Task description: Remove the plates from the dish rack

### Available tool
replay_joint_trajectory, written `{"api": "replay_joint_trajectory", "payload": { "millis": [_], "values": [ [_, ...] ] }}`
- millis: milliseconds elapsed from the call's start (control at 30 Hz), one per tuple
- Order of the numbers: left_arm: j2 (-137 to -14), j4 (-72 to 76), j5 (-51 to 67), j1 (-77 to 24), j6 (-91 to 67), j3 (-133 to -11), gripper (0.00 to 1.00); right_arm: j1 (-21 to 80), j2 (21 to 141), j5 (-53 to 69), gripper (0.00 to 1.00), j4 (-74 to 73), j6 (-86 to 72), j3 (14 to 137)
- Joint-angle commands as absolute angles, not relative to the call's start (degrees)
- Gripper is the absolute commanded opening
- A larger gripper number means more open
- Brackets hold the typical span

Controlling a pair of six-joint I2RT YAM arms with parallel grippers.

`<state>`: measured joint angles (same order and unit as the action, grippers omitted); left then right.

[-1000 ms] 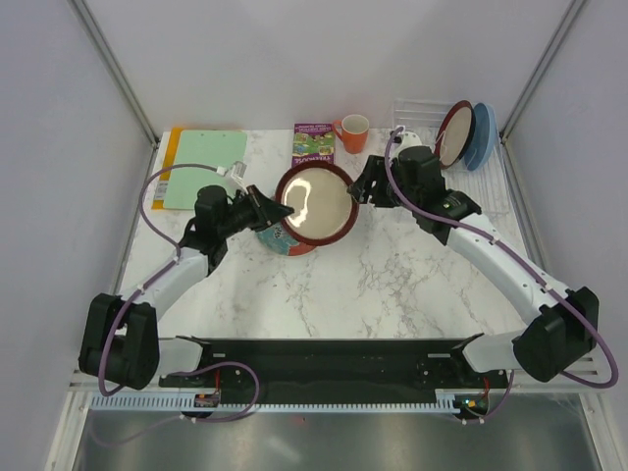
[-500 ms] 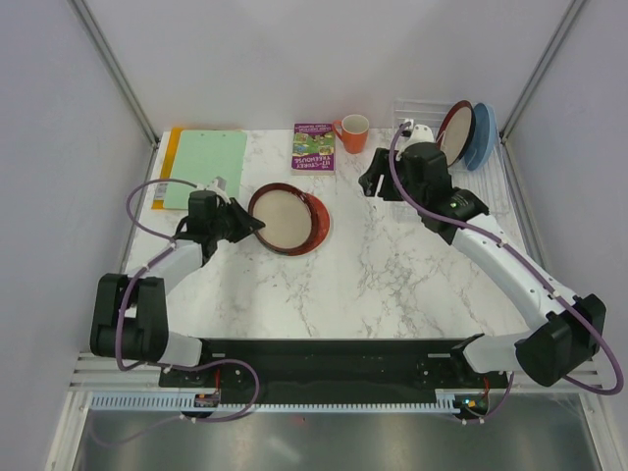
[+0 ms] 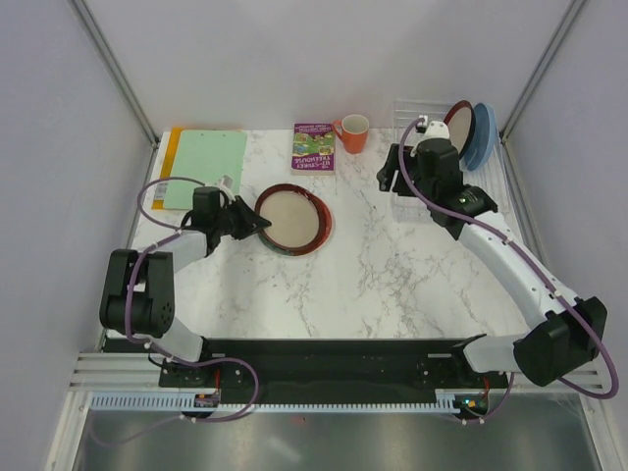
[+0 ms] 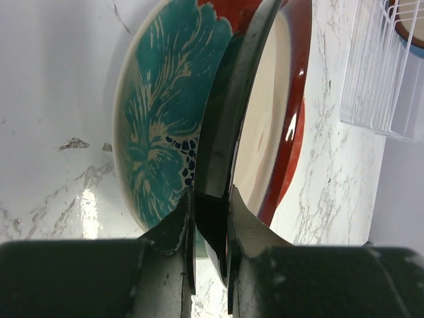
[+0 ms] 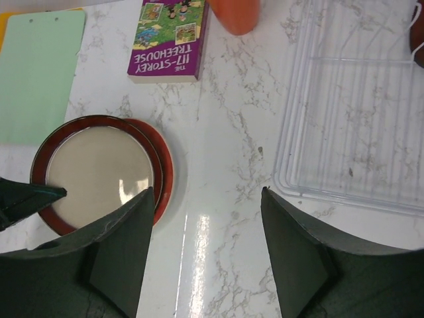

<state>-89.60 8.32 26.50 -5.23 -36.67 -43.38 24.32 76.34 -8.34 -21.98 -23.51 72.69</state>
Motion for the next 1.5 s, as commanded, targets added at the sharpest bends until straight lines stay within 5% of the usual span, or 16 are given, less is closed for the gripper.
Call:
{"api": "replay_joint_trajectory", "payload": {
  "millis": [0,67,267,400,500,533,567,900,1467],
  "values": [
    [-91.8,12.0,31.3,-5.5,-37.8,-45.8,0.02,22.5,74.6,-11.2,0.72,-23.4,-20.7,74.8],
    [-92.8,12.0,32.0,-5.5,-37.9,-45.2,0.02,21.9,74.8,-12.6,0.73,-24.1,-19.5,75.8],
    [-94.7,10.3,32.3,-5.5,-37.3,-44.6,0.25,20.2,76.9,-19.1,0.74,-25.6,-16.0,79.2],
    [-95.8,8.7,32.2,-5.6,-37.1,-44.9,0.52,19.5,78.7,-22.1,0.76,-26.2,-13.9,81.4],
    [-96.2,7.9,31.8,-5.6,-36.7,-44.7,0.61,19.0,79.8,-22.9,0.75,-26.4,-13.1,82.7],
    [-96.2,7.4,31.5,-5.6,-36.6,-44.7,0.88,18.8,80.3,-23.1,0.76,-26.4,-12.9,83.0],
    [-96.2,6.4,31.2,-5.6,-36.0,-44.8,1.0,18.8,80.6,-23.5,0.76,-26.5,-12.7,83.2],
    [-91.3,-10.4,19.3,-5.9,-31.6,-48.9,1.0,15.6,90.3,-39.5,0.81,-26.5,-4.0,91.6],
    [-91.7,-29.2,0.2,-12.7,-24.7,-61.3,1.0,9.1,105.7,-40.7,0.81,-25.8,-1.6,103.7]
  ]
}}
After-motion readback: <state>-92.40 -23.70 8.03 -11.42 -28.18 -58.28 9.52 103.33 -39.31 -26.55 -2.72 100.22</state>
